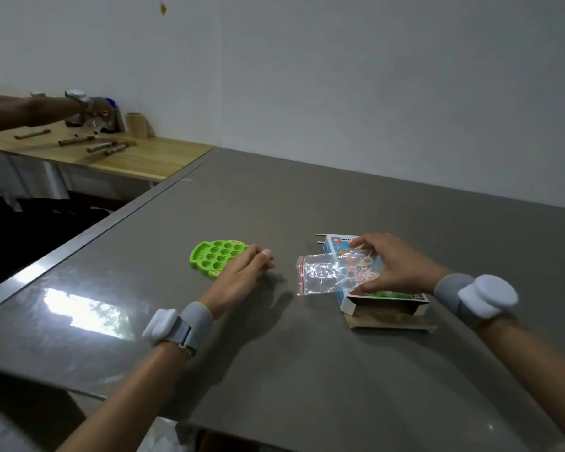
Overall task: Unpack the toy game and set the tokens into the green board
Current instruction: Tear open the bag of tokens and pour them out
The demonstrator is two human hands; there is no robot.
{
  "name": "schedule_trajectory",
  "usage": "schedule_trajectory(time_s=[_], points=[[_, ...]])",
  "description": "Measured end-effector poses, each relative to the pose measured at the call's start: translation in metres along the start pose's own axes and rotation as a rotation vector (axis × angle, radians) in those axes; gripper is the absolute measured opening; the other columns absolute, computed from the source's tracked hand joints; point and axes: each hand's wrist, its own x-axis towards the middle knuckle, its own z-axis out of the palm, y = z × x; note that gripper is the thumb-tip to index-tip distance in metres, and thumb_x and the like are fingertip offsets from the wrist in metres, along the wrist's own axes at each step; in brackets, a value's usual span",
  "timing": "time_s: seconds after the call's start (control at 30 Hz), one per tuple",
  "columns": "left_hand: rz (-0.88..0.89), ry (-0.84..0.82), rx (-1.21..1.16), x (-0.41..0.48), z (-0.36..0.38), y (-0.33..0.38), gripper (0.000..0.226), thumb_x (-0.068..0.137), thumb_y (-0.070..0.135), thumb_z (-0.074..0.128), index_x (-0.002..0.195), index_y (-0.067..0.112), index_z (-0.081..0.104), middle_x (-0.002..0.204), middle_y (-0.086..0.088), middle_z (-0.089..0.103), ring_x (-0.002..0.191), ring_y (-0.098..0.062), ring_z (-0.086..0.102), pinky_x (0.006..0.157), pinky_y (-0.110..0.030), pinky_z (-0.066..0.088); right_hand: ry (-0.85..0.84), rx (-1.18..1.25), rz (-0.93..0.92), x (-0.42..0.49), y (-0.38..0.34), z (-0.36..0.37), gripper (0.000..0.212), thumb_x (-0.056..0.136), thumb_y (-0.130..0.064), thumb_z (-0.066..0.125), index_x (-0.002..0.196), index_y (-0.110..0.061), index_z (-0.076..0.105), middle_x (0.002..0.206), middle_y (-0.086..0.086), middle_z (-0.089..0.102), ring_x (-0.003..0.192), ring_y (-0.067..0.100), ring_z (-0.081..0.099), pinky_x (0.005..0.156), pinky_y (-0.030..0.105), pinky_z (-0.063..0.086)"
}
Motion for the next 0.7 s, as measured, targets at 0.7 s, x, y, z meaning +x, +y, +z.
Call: schedule_trajectory(time_s=[0.7], points=[[-0.042,-0.128,-0.146,-0.014,0.004,-0.018,0.032,0.103,0.028,0.041,0.116,0.005,0.059,0.129,-0.007,0.065,0.128,-0.019,0.055,0.117,-0.043,0.035,-0.007,-0.319,-0.132,0.005,-0.026,-0.036,0.088,0.066,-0.036,0.086,0.138,-0.038,0.035,0.133,-0.003,0.048,0.121,0.018,0.039,0.096,0.037,0.046]])
